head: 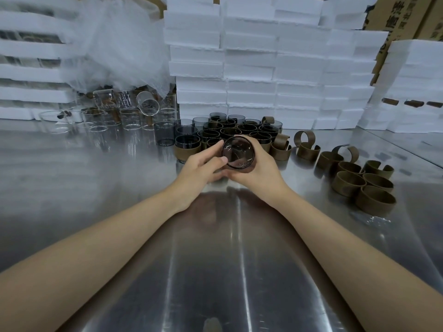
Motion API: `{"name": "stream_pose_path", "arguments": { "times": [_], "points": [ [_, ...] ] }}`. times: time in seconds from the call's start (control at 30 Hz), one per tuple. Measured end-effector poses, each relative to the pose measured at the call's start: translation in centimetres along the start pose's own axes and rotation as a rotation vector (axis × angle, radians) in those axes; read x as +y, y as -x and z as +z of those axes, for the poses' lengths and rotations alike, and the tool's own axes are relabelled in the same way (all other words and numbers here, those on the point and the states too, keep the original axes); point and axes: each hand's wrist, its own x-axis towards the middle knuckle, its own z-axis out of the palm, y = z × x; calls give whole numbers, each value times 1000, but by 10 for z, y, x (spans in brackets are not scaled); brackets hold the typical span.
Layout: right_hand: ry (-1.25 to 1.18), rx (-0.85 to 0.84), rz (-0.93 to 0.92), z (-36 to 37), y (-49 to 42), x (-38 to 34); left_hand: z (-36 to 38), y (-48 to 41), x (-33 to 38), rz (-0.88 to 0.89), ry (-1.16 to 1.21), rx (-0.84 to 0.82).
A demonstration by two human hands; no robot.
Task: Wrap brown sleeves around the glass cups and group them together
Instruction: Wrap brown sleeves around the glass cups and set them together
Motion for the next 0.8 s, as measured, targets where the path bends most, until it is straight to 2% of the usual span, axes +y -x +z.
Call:
{"name": "stream_pose_path", "arguments": {
  "times": [0.43, 0.57, 0.8],
  "points": [
    [76, -117, -150, 0, 3, -2, -3, -2, -2, -18, 90, 143],
    [184, -151, -265, 1, 2, -5, -5, -4, -7, -14, -1, 135],
    [375, -197, -301, 1, 3, -6, -3, -4, -10, 6, -164, 137]
  ]
}}
